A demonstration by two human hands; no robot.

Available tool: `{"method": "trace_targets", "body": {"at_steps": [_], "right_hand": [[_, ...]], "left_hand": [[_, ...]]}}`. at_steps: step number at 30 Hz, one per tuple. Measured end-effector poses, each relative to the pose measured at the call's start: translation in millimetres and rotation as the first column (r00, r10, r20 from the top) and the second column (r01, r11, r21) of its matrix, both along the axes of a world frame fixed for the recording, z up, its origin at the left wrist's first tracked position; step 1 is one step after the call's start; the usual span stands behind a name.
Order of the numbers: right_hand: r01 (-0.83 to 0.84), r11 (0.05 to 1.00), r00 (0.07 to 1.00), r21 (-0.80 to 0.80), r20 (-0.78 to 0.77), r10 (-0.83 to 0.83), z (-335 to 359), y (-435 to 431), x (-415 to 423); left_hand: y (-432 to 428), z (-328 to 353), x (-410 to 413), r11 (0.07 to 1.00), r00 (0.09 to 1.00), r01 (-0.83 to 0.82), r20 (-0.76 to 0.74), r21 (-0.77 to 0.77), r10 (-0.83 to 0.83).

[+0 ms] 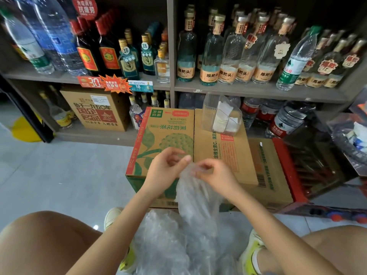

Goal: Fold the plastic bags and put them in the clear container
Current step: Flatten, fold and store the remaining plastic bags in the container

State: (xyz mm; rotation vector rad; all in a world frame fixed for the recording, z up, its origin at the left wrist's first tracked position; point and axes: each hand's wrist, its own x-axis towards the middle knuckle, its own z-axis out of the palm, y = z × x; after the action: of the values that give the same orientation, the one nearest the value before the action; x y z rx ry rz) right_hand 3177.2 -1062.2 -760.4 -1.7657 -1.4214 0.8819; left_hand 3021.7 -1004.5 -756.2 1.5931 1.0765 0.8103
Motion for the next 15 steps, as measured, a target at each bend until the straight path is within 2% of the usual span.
{"method": "trace_targets", "body": {"at_steps": [2, 5, 10, 15], "right_hand": [[0.086, 0.994, 0.993, 0.069, -0.085, -0.080, 1, 0, 4], [0.205, 0.973, 0.969, 0.110, -0.161, -0.186, 1, -1, 12], [0.295, 0.954, 0.913, 0.051, -0.309, -0.265, 5, -5, 24], [0.355, 0.935, 0.870, -0.018, -0.360, -0.337, 8, -12, 48]], "left_hand": [[-8, 2, -6, 0.990, 0.999, -0.030, 0.032, -0.136, 0.035], [-23, -4, -11, 0.968, 0.999, 0.050, 0.019, -0.247, -0.046], [-25, -15, -16, 0.984, 0.999, 0.004, 0.042, -0.178, 0.004], [-18, -8, -24, 0.991, 0.994, -0.041, 0.098, -0.125, 0.054]]}}
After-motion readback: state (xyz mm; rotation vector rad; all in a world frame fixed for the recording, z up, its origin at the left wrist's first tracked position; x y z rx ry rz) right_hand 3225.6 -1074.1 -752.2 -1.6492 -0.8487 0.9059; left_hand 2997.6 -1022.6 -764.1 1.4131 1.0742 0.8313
